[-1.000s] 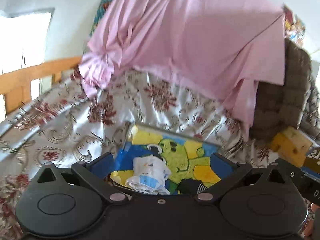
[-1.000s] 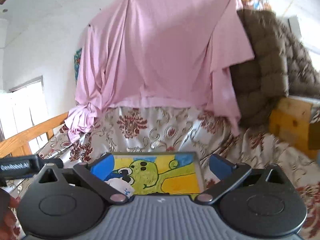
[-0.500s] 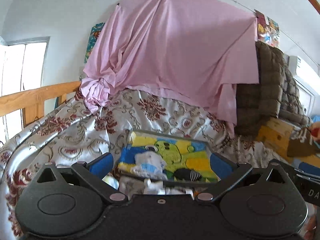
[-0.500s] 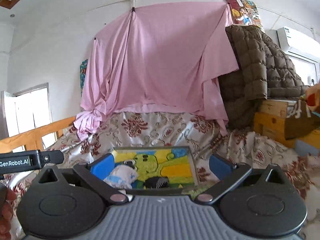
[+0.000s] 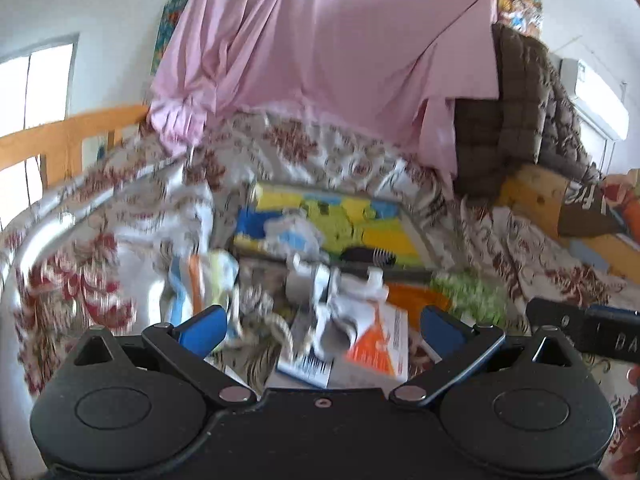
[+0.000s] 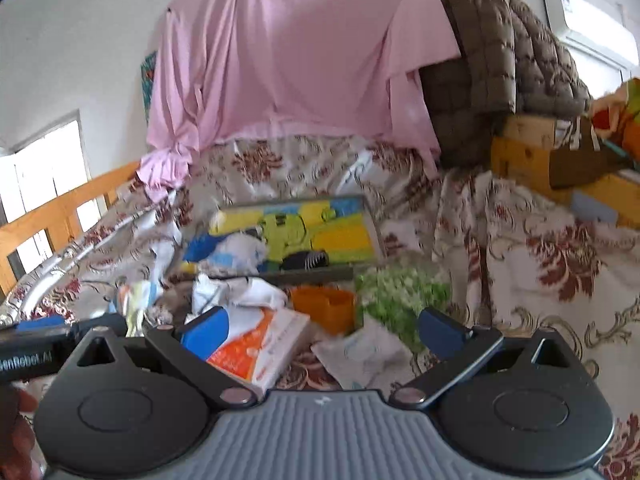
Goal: Organize soft objects
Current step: 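Move both open tools back over the pile of items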
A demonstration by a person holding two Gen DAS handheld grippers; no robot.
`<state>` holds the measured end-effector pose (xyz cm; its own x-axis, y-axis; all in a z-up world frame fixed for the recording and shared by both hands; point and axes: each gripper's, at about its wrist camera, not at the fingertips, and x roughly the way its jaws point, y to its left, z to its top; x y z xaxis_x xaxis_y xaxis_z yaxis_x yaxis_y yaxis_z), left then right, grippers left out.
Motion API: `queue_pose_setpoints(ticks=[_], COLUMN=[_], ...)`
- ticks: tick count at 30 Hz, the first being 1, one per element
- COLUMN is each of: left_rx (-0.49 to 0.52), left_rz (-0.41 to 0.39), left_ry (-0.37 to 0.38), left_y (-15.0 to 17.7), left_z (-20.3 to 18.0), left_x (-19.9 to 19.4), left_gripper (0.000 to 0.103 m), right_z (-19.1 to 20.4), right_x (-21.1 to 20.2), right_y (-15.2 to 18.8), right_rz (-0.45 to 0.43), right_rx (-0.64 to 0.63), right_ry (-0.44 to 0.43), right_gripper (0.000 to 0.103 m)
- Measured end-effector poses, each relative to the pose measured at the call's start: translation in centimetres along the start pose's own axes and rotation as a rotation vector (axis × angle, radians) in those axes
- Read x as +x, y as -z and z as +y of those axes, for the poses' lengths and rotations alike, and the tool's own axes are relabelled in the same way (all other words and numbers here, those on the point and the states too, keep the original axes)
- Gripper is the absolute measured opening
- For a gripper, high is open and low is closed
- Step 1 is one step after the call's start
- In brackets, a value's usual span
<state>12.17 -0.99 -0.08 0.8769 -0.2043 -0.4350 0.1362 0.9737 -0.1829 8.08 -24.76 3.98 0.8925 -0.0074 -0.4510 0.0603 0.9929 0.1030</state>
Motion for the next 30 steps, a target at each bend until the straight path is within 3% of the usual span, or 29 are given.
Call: queue_pose_setpoints(ticks=[10, 21, 25, 30], left_rx=[0.034, 0.061, 0.052, 0.083], left_rz=[0.107, 0.154, 0.175, 0.146], left_ry=[-0.040, -0.049, -0.044, -0.008], left_y=[1.2, 1.5, 1.4, 0.7], left_z=[-0.1, -0.4, -0.1, -0.5], left_x=[1.8, 3.5, 4.8, 6.6], left_gripper=[0.102, 0.102, 0.102, 0.102], right_z=[-0.3, -0.3, -1.2, -3.1], right_x=[3.7, 5.8, 7.4, 9.8], right_y=[1.3, 2.1, 1.8, 1.1], right_rz=[0.222, 0.349, 0.401, 0.430], right_rx=[0.029, 0.029, 0.077, 0.178], right_ry=[0.057, 0.065, 0.022, -0.059], right_gripper=[0.103, 0.103, 0.103, 0.103])
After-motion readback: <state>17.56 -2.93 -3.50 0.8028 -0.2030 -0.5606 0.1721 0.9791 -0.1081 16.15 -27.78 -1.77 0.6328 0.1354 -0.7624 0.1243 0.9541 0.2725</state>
